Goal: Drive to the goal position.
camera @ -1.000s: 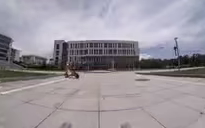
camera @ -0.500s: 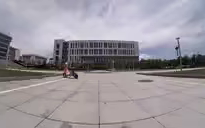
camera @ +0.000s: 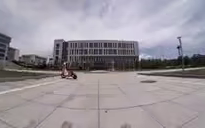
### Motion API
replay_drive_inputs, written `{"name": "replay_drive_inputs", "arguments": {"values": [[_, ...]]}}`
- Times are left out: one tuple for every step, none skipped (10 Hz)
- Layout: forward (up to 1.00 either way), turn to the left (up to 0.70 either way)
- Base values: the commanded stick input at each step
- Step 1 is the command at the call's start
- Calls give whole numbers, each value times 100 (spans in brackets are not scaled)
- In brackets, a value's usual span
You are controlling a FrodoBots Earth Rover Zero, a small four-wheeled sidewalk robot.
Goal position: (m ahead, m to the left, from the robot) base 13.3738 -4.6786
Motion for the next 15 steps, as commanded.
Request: {"name": "replay_drive_inputs", "arguments": {"values": [[70, 0], [70, -3], [70, -19], [70, -29], [70, -21], [70, -8], [70, 0], [70, 0], [70, 0], [70, 0], [70, 0], [70, 0], [70, 0], [70, 0], [70, 0]]}}
